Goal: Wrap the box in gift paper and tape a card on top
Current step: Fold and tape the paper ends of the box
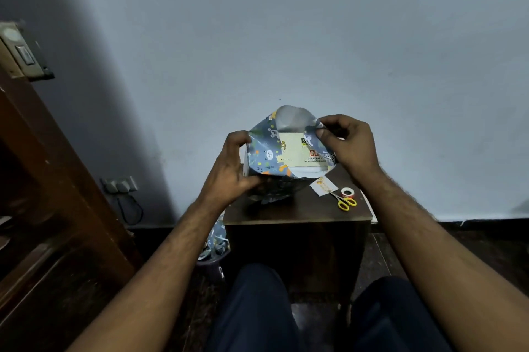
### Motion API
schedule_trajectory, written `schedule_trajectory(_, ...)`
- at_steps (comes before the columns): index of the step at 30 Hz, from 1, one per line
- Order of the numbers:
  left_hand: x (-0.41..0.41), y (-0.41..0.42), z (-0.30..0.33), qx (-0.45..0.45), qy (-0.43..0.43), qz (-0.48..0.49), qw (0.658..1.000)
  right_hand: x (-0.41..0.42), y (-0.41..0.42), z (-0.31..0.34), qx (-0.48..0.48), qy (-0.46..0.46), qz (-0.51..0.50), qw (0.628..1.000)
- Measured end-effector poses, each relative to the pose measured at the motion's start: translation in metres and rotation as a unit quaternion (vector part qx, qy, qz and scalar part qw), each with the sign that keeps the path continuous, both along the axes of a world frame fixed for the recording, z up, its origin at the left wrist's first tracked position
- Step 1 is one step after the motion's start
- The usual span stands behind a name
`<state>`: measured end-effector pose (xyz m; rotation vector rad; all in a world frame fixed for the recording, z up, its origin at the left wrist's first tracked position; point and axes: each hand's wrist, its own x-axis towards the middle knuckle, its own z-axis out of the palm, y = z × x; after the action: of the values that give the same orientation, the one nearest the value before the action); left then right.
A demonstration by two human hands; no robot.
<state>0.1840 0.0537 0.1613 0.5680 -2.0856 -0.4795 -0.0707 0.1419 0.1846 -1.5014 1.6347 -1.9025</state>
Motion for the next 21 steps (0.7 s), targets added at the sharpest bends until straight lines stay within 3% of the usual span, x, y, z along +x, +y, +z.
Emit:
schedule_trajectory(3, -0.002, 0.004, -0.002, -0.071, -0.013, -0.005, 0.997, -0.001, 0.011, -0.004, -0.049, 0.007, 0.012, 0.999)
schedule_trajectory(6, 0.000, -0.002, -0.002, -0.047, 0.033, -0.022, 0.998, -0.001, 0.022, -0.018, -0.080, 0.050, 0.037, 0.995)
schedule_trajectory(12, -0.003, 0.005, -0.009, 0.010, 0.084, -0.047, 0.995, 0.006, 0.038, -0.038, -0.057, 0.124, 0.122, 0.983)
schedule_trajectory(16, -0.004, 0.008, -0.009, 0.039, 0.120, -0.049, 0.991, 0.009, 0.042, -0.041, -0.074, 0.215, 0.074, 0.971)
schedule_trajectory(21, -0.005, 0.011, -0.010, 0.027, 0.115, -0.065, 0.991, 0.014, 0.044, -0.038, -0.073, 0.146, 0.015, 0.986)
